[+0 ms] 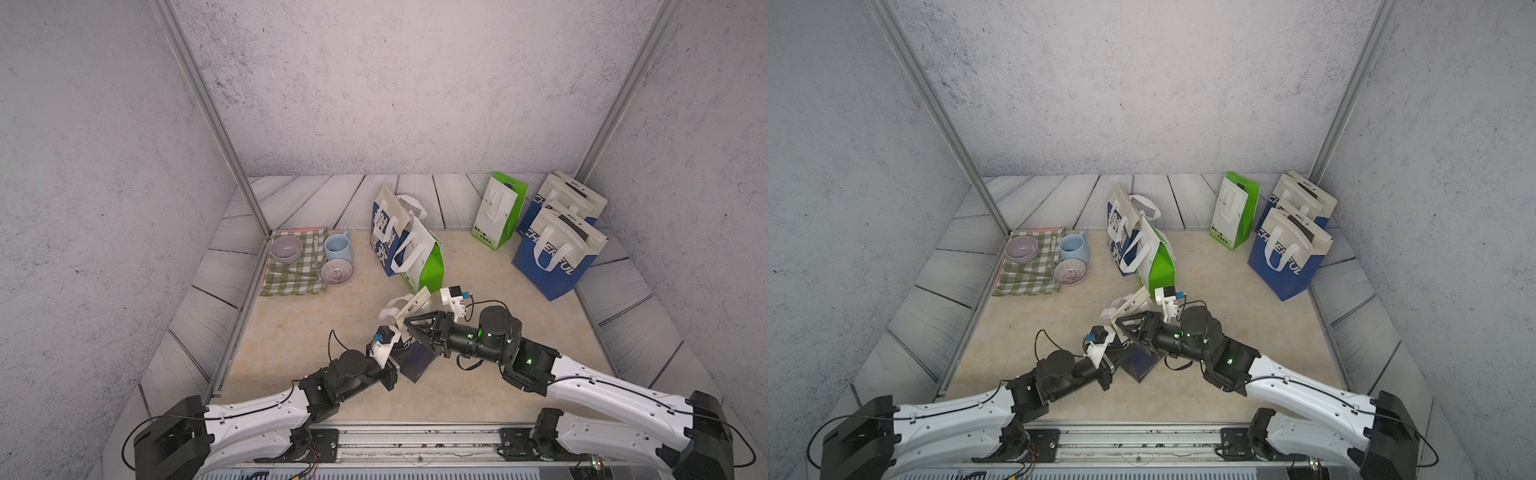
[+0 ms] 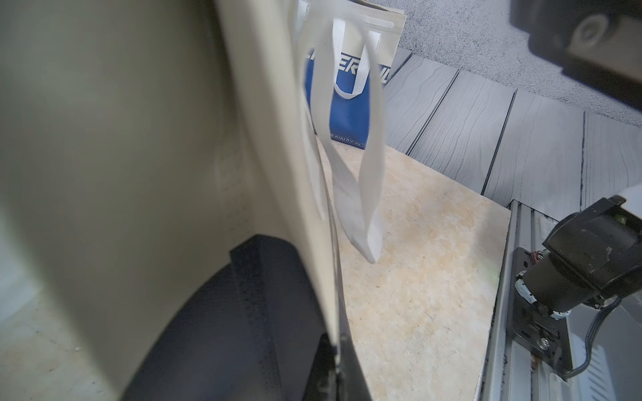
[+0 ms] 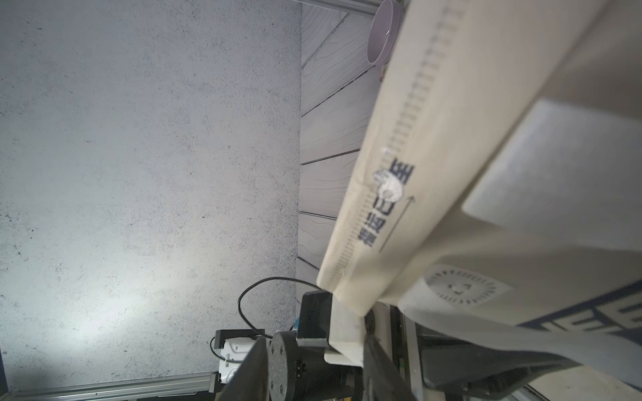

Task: Open the takeout bag
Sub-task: Open the takeout bag at the center of the board.

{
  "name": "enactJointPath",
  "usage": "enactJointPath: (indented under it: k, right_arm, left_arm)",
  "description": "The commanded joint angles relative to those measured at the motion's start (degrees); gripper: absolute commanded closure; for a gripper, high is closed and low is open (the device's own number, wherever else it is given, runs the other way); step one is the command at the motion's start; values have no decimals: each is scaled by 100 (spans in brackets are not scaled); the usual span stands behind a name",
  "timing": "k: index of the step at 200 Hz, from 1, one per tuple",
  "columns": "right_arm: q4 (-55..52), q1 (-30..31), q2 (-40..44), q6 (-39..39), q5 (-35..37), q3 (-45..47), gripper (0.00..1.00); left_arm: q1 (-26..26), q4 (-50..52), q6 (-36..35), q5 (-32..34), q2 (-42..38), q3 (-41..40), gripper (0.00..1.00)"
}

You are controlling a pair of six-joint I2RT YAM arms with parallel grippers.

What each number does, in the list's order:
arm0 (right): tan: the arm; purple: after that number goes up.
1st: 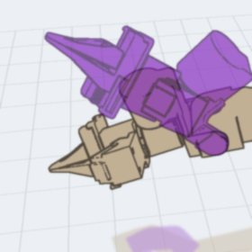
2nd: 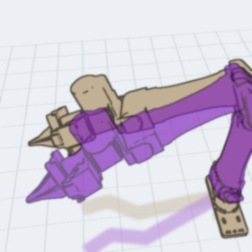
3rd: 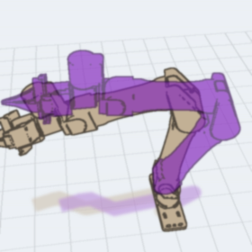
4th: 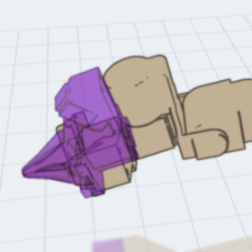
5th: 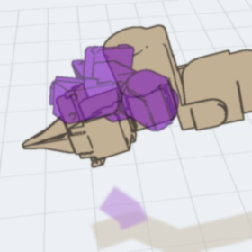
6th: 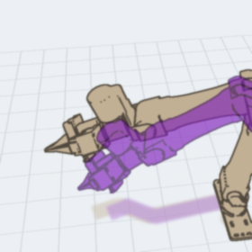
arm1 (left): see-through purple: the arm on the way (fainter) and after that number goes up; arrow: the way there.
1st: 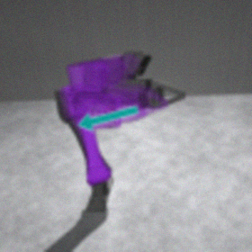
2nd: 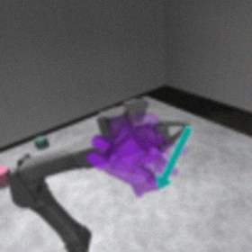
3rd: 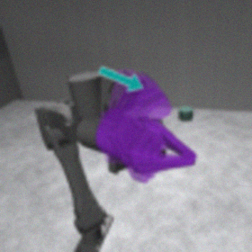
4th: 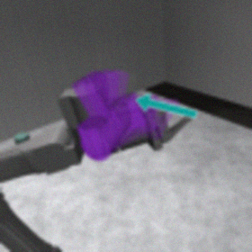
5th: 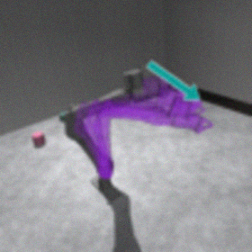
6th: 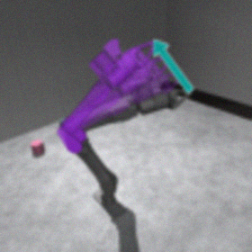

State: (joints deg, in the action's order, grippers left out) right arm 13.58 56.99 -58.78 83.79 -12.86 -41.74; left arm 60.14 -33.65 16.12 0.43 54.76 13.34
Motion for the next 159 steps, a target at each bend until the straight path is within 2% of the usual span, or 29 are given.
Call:
enactJointPath:
  k: [1, 49, 132, 159]
  right_arm:
    - [137, 38, -103, 126, 196, -78, 56]
    - [406, 84, -431, 228, 222, -139, 57]
    - [583, 156, -473, 262, 495, -221, 71]
    - [534, 159, -459, 246, 573, -213, 79]
  left_arm:
    - [-3, -250, -3, 80, -10, 152, 100]
    - [-11, -249, -3, 54, -1, 186, 100]
    - [-7, -168, -83, 44, -28, 204, 100]
    - [-9, -148, -82, 15, -31, 203, 100]
